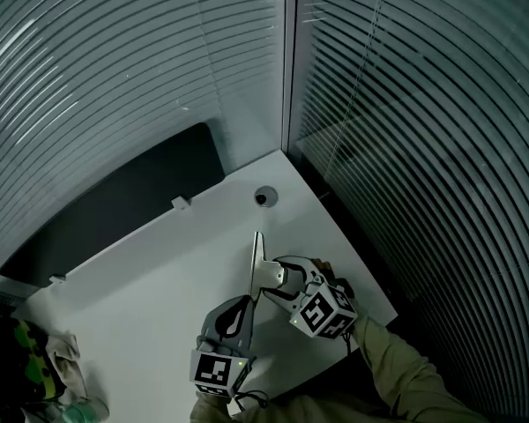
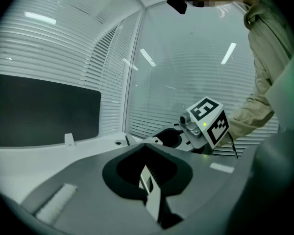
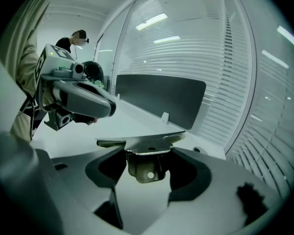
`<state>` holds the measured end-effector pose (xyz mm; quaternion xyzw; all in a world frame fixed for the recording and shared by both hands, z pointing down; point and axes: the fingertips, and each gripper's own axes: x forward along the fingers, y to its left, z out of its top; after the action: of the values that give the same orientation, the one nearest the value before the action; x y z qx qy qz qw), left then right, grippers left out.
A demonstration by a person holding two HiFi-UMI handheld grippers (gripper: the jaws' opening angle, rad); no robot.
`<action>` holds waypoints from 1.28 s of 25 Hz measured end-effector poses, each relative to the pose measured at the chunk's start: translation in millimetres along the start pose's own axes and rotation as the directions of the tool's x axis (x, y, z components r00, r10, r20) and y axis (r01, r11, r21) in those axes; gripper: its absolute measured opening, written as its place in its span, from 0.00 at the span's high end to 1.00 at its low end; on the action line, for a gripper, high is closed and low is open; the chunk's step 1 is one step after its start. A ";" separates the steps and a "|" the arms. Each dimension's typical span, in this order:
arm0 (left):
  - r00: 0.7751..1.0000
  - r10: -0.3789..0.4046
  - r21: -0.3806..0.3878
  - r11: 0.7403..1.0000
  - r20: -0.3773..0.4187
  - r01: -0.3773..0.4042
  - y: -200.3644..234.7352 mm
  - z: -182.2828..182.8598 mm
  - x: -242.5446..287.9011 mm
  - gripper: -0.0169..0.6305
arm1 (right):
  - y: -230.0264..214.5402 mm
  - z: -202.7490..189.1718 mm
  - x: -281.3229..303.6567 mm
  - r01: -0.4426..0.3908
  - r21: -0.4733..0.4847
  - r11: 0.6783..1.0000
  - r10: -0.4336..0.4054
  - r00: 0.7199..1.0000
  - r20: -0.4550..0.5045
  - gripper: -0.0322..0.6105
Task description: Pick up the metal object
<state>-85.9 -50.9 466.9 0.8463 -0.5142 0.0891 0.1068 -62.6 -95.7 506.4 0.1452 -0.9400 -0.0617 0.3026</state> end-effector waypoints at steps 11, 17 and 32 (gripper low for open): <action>0.998 0.028 0.046 0.998 0.054 -0.030 -8.2 28.4 -26.8 0.96 | 11.8 31.0 -58.1 0.114 0.180 0.977 -0.143 0.977 0.158 0.52; 0.997 0.014 0.102 0.995 0.072 -0.021 -19.8 33.8 -40.8 0.96 | 17.9 38.1 -86.9 0.159 0.229 0.960 -0.206 0.958 0.198 0.52; 0.995 0.015 0.123 0.992 0.103 -0.028 -34.4 44.7 -63.3 0.96 | 27.2 42.6 -126.4 0.205 0.311 0.928 -0.284 0.929 0.238 0.52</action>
<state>-82.2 6.3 404.4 0.8492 -0.5215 0.0785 0.0266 3.9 -29.4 407.8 0.2935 -0.9465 0.0145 0.1332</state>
